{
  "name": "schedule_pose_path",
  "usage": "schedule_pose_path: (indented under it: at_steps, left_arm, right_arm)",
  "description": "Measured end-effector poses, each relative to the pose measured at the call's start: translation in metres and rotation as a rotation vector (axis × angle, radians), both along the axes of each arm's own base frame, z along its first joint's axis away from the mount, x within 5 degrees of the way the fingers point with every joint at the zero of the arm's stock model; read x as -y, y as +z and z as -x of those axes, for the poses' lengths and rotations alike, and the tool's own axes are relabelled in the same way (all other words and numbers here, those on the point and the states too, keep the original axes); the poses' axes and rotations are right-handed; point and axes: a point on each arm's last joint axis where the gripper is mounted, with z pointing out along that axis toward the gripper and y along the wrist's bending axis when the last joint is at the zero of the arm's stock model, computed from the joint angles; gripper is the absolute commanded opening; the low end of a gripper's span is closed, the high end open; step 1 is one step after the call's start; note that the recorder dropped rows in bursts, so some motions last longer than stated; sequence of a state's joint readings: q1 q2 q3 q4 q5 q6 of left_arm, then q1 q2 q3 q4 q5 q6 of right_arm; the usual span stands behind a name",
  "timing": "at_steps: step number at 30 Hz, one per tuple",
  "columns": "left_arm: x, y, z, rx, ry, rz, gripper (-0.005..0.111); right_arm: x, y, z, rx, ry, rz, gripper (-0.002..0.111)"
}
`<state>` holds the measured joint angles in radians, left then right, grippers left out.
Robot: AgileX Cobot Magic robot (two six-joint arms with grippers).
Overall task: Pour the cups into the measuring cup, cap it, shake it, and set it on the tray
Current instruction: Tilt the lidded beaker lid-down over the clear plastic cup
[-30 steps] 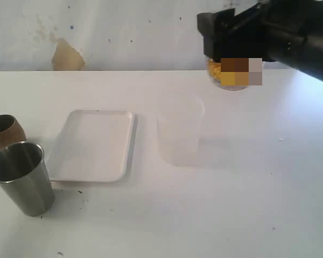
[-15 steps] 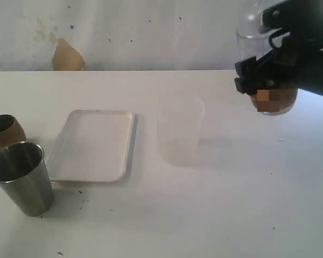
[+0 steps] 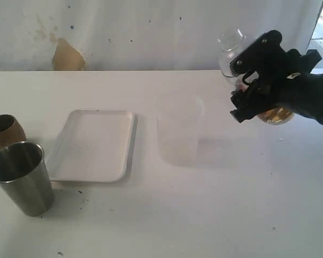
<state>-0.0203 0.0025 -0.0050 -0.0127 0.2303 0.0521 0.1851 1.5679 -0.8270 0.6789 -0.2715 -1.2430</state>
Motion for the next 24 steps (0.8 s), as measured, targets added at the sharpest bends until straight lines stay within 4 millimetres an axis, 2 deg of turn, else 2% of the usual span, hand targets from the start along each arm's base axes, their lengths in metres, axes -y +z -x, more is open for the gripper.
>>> schedule_pose_path:
  at_steps: [7, 14, 24]
  left_arm:
    - [0.0, 0.0, 0.0, 0.0, 0.0, 0.0, 0.001]
    - [0.0, 0.0, 0.0, 0.0, 0.0, 0.0, 0.001]
    - [0.0, 0.0, 0.0, 0.0, 0.0, 0.0, 0.001]
  right_arm:
    - [-0.003, -0.015, -0.012, -0.023, 0.043, 0.084, 0.0]
    - [-0.007, -0.024, -0.02, -0.025, 0.174, 0.279, 0.0]
    - [-0.009, -0.019, -0.022, 0.046, 0.244, 0.42, 0.0]
